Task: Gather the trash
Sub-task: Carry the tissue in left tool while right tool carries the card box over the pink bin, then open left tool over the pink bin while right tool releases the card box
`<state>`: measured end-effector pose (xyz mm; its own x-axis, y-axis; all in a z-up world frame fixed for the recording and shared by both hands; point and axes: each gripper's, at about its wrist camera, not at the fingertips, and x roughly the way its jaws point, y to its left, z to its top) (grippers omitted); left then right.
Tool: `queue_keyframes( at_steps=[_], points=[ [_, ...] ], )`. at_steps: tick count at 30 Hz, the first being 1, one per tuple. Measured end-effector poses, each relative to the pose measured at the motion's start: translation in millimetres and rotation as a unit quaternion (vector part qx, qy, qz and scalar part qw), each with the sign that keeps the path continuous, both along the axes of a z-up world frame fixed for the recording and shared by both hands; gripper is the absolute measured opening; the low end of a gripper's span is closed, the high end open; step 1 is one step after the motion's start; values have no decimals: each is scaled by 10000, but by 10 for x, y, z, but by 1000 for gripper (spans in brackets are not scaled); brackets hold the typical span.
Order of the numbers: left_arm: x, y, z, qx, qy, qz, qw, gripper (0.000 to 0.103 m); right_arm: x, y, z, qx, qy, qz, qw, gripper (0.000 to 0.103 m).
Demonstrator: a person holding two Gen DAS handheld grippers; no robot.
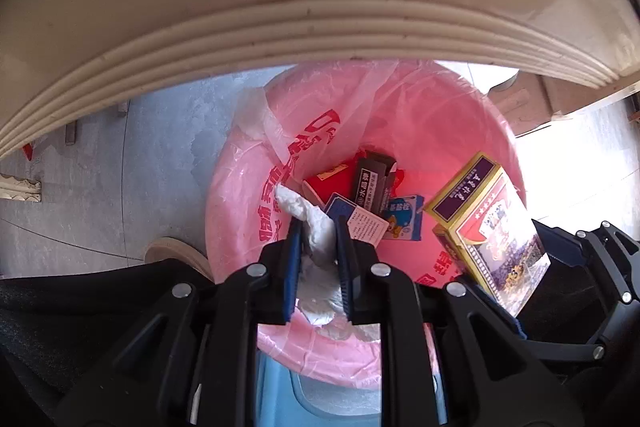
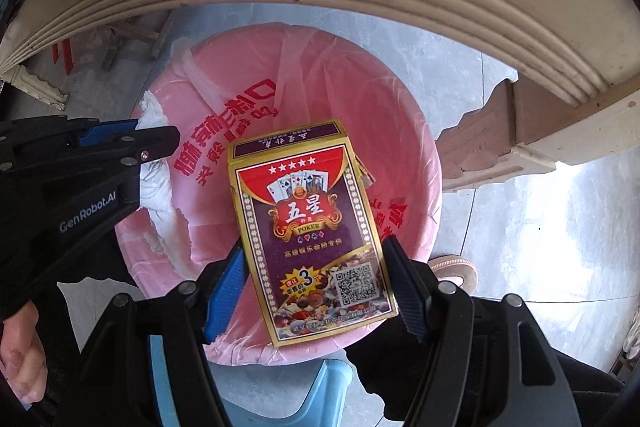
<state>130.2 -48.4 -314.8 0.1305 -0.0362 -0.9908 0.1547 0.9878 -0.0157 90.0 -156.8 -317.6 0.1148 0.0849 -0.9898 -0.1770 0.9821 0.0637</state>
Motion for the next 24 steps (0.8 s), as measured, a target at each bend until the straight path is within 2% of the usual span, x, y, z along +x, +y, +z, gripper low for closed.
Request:
queue_keyframes(
  at_steps=[4,7,13,15,16,17,18,20,22,24],
  points=[
    [14,0,-135,50,161,66,9998,17,19,-3,-129,18,145,-18,9999,65],
    [58,34,-206,-60,327,193,9993,17,48,-26,-193,80,208,-65,9997,65],
    [74,48,-255,-96,358,202,9991,17,72,-18,-227,165,236,-70,9996,66],
    [81,64,-268,-172,423,222,9987,24,65,1,-214,180,203,-31,9996,66],
    [85,65,-278,-235,473,230,9983,37,66,6,-209,178,175,-12,9997,66],
    [95,66,-286,-252,518,235,9981,59,66,14,-203,167,165,5,9997,67],
    [98,63,-290,-305,553,216,9978,67,67,20,-199,177,161,20,9997,68],
    [85,42,-269,-280,517,175,9981,71,67,38,-208,136,179,39,9997,82],
    [69,-5,-263,-180,465,67,9987,76,53,65,-203,121,156,85,9998,82],
    [48,-39,-267,-127,469,11,9988,77,53,77,-209,42,126,126,9998,82]
  ],
)
